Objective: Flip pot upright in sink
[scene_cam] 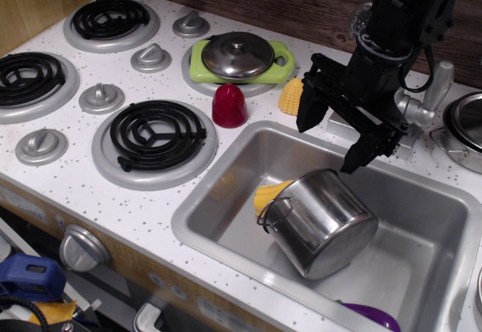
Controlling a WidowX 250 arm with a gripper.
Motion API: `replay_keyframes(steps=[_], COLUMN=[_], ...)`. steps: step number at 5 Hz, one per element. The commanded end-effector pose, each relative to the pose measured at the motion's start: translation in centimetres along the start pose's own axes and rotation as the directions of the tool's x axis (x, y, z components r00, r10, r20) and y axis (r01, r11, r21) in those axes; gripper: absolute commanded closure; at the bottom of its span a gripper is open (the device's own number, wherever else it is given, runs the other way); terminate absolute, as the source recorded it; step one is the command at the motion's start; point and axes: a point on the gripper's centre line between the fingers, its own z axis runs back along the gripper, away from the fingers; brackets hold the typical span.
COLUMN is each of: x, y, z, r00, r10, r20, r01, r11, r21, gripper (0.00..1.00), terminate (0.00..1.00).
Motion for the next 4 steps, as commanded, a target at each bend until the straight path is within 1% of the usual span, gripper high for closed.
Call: replay_keyframes(steps=[1,2,3,4], x=[0.0,-0.2,-0.2,-0.2], y=[0.0,1.0,1.3,1.3], z=[0.0,0.1,0.0,-0.2], r00=[1.0,0.997,0.996,0.995], r10=[0.0,-0.046,-0.049,-0.047], r20=[0.0,0.054,0.078,0.086], r01=[0.0,0.055,0.068,0.07], r11=[1.0,0.982,0.963,0.955], r21=[0.0,-0.181,-0.262,-0.288], gripper=[0.0,0.0,0.0,0.0], terminate=[0.0,0.0,0.0,0.0])
